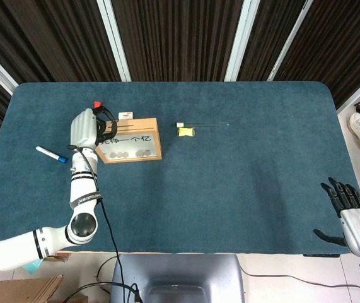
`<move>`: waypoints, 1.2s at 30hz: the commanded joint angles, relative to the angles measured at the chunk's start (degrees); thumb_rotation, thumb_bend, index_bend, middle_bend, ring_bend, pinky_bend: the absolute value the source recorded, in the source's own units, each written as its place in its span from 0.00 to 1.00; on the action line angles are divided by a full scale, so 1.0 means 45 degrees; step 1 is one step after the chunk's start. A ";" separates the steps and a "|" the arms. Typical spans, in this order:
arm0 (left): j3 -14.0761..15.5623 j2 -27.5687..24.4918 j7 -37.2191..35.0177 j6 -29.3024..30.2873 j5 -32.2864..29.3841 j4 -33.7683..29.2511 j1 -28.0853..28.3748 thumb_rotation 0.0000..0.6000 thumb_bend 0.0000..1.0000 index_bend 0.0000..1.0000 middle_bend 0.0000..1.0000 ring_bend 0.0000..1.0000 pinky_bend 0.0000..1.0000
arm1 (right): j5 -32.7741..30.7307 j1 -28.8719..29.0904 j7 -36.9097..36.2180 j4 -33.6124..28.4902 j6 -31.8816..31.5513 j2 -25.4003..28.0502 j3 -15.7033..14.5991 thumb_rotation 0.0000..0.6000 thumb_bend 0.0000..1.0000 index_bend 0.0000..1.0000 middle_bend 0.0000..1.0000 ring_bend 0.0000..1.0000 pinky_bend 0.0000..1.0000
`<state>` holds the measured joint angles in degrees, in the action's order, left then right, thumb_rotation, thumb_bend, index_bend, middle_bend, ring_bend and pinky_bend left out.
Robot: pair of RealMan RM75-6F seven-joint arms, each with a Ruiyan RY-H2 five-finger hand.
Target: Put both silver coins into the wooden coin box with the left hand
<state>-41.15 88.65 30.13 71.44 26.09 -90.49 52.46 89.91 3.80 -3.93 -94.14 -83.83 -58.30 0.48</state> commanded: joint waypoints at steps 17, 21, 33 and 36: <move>0.0887 0.0346 -0.0751 -0.0552 -0.0336 0.1515 0.0627 1.00 0.39 0.61 1.00 1.00 1.00 | -0.0127 0.0051 0.0162 -0.0036 0.0099 -0.0066 0.0058 1.00 0.20 0.00 0.00 0.00 0.00; 0.1010 0.0341 -0.0755 -0.0692 -0.0474 0.1724 0.0690 1.00 0.39 0.61 1.00 1.00 1.00 | -0.0143 0.0040 0.0102 -0.0018 0.0078 -0.0053 0.0070 1.00 0.20 0.00 0.00 0.00 0.00; 0.1311 0.0387 -0.0926 -0.0670 -0.0398 0.1941 0.0794 1.00 0.40 0.55 1.00 1.00 1.00 | -0.0168 0.0043 0.0122 -0.0026 0.0078 -0.0063 0.0091 1.00 0.20 0.00 0.00 0.00 0.00; 0.1340 0.0356 -0.1006 -0.0671 -0.0335 0.1926 0.0792 1.00 0.40 0.49 1.00 1.00 1.00 | -0.0179 0.0037 0.0123 -0.0025 0.0067 -0.0066 0.0099 1.00 0.20 0.00 0.00 0.00 0.00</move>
<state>-35.14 90.28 25.64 68.41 24.55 -81.81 56.03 89.11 3.97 -3.38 -94.26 -83.52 -58.60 0.92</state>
